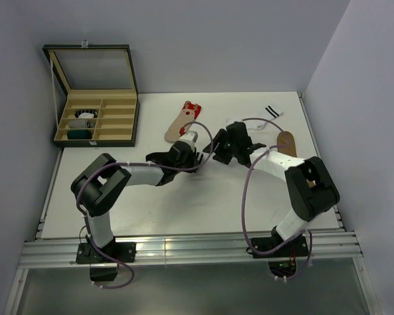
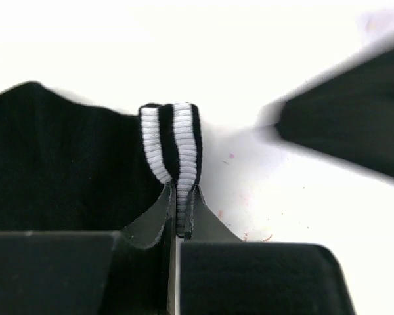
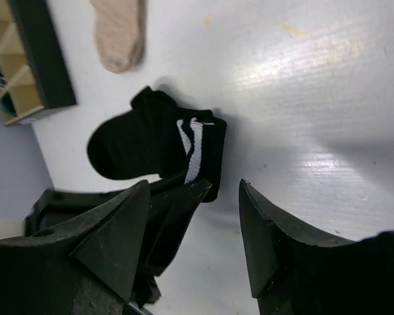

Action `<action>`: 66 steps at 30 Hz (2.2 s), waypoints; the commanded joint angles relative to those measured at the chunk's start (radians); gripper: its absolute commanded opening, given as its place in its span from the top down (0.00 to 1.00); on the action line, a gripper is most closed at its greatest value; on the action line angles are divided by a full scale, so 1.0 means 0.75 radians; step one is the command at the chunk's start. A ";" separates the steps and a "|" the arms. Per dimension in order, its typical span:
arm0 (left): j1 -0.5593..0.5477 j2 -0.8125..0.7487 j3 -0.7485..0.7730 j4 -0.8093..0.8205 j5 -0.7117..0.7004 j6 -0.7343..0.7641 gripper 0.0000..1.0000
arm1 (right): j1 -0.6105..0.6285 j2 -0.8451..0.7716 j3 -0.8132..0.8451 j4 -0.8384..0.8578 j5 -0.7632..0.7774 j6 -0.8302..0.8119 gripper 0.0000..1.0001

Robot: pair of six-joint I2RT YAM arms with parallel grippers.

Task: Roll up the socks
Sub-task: Roll the sock at the center of the board.

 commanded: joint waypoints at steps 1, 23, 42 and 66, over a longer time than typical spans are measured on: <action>0.084 -0.041 -0.057 0.030 0.295 -0.229 1.00 | -0.023 -0.090 -0.042 0.156 0.054 0.010 0.36; 0.447 0.163 -0.283 0.422 0.890 -0.931 0.99 | 0.104 0.155 0.038 0.250 0.044 0.007 0.36; 0.473 0.194 -0.258 0.261 0.852 -0.953 0.99 | 0.137 0.384 0.183 0.217 0.001 0.010 0.48; 0.341 -0.119 -0.127 -0.150 0.406 -0.510 0.55 | 0.147 0.350 0.377 -0.325 0.181 -0.142 1.00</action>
